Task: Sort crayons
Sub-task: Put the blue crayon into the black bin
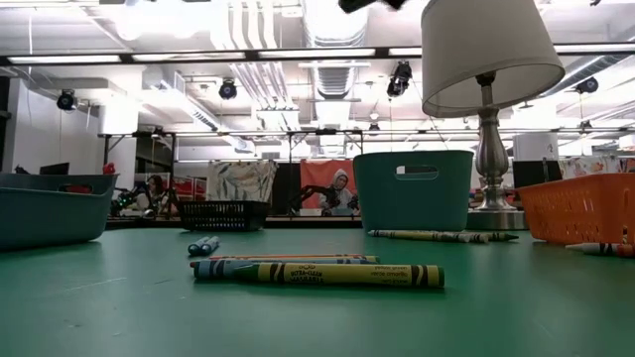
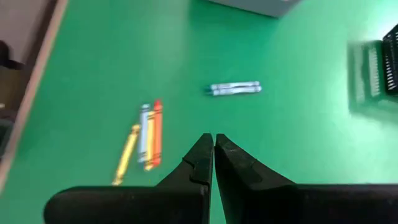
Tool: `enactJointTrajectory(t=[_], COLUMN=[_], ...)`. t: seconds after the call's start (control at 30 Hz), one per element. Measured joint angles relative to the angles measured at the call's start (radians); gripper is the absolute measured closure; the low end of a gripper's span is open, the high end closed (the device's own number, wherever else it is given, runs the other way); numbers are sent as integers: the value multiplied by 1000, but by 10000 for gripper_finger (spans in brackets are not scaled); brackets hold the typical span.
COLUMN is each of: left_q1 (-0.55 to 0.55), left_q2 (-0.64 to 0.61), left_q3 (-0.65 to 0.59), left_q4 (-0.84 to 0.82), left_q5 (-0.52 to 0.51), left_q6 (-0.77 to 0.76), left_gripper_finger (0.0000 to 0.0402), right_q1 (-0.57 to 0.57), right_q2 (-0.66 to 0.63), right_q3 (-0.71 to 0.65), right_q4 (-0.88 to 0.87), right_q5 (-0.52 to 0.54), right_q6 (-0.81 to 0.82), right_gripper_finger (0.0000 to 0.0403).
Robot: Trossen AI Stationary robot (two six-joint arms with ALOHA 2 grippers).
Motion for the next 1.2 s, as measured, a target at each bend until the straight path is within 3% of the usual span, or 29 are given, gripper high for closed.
enactJointTrajectory(t=[0.3,0.57,0.73,0.87,1.2], left_q1=[177,249,258,259,266], left_q2=[175,325,402,448,465], left_q3=[-2,-2,-2,-2,-2], left_q4=[-4,-28,-20,6,3], left_q5=[311,335,329,254,226], left_q6=[379,606,653,658,745], left_gripper_finger=[354,354,354,354,329], right_q1=[56,71,76,78,77], right_q2=[-227,-360,-398,-421,-430], right_q3=[-240,-363,-422,-471,-523], right_q4=[158,190,208,271,302], right_q5=[29,69,114,123,131], right_q6=[14,48,55,51,83], right_gripper_finger=[394,394,394,394,394])
